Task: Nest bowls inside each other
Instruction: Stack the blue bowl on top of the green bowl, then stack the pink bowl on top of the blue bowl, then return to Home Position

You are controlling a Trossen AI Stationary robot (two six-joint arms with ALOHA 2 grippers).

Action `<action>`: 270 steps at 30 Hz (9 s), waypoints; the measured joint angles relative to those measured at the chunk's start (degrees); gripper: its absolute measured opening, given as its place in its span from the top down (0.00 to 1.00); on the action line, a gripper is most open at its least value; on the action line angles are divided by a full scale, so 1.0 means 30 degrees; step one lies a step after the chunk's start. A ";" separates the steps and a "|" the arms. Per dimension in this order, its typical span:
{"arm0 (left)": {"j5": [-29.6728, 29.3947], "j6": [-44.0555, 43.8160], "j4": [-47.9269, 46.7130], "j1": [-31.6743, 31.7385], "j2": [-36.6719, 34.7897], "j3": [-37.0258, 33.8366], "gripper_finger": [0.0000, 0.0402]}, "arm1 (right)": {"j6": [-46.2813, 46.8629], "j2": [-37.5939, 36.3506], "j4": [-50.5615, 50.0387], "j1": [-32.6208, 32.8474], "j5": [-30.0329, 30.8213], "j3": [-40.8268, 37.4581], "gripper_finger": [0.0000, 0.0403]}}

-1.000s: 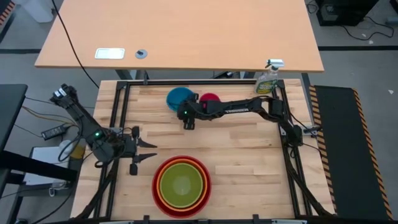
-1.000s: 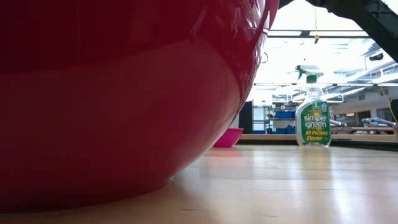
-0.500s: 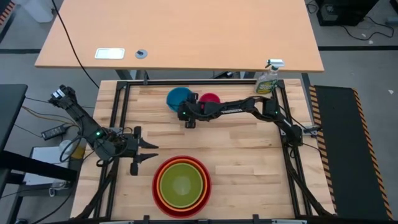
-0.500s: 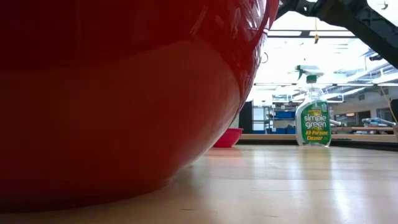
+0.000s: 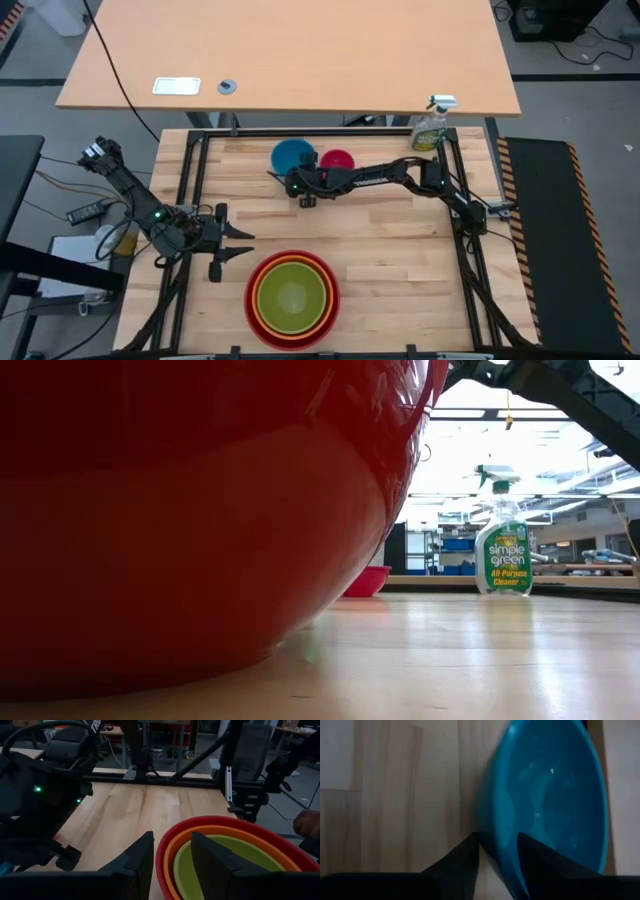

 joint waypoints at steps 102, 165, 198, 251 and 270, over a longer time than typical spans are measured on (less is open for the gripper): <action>0.2663 0.1275 -0.0234 -0.1269 0.8628 0.8123 0.47 | 1.1127 -0.6988 -1.3237 0.9875 -0.0562 0.1550 0.47; 0.0250 0.0514 0.0116 -0.3300 1.0149 0.8109 0.47 | 0.1271 -0.6987 -0.2728 -0.2255 -0.3977 -0.9201 0.94; -0.2288 0.2227 0.0380 -0.3300 1.0134 0.8109 0.47 | 0.9137 -0.5577 -0.9143 1.3511 0.1073 0.1528 0.94; -0.1996 0.4840 0.0037 -0.3834 0.9071 0.7359 0.47 | 1.0523 -0.4227 -1.1993 1.2322 -0.3339 0.4264 0.51; 0.0456 0.4937 -0.4855 -0.1289 0.4249 0.7359 0.61 | 1.0761 -2.0962 0.3570 0.8612 -0.4069 -1.6921 0.54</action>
